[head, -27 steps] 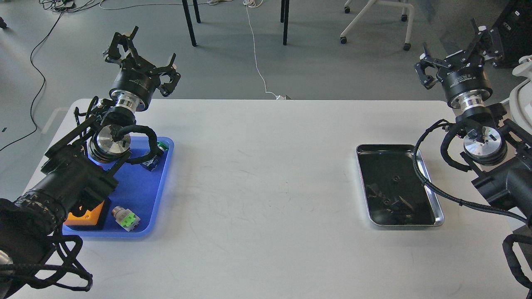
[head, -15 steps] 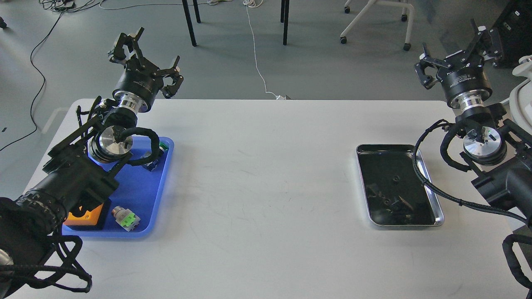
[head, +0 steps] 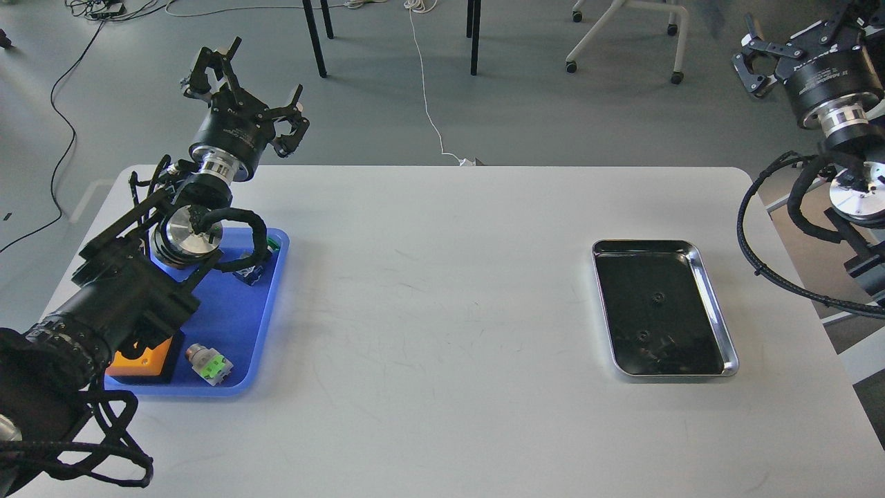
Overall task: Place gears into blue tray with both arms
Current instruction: 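Raise the right arm up and over the metal tray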
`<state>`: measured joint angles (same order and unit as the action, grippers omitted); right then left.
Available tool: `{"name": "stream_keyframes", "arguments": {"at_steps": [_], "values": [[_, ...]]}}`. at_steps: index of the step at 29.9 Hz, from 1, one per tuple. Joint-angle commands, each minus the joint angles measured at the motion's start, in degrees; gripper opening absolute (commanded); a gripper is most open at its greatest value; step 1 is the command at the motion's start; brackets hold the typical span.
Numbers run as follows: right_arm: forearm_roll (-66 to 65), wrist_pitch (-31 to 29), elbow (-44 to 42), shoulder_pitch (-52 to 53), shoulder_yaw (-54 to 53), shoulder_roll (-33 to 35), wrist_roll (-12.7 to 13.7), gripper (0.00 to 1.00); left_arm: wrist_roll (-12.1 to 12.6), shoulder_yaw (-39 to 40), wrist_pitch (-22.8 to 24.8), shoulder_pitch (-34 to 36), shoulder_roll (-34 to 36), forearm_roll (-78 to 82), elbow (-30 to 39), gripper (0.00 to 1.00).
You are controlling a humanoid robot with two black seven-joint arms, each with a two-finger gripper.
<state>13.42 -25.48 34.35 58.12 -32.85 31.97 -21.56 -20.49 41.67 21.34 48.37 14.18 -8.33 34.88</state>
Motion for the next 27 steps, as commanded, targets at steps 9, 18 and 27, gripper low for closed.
{"name": "stream_keyframes", "arguments": {"at_steps": [9, 18, 27], "values": [[-1.12, 0.43, 2.82, 20.43, 29.39, 7.59, 2.14, 0.99, 0.27, -0.19, 0.28, 1.64, -0.03, -0.02, -0.16, 0.98], [-4.27, 0.34, 4.76, 36.26, 51.55, 3.99, 2.49, 0.99, 0.19, -0.01, 0.63, 1.29, 1.46, -0.02, -0.16, 0.98], [-13.23, 1.65, 6.87, 45.58, 70.8, -6.81, 2.23, 0.99, 0.1, -0.01, 0.72, 1.2, 2.26, -0.02, -0.16, 0.98]]}}
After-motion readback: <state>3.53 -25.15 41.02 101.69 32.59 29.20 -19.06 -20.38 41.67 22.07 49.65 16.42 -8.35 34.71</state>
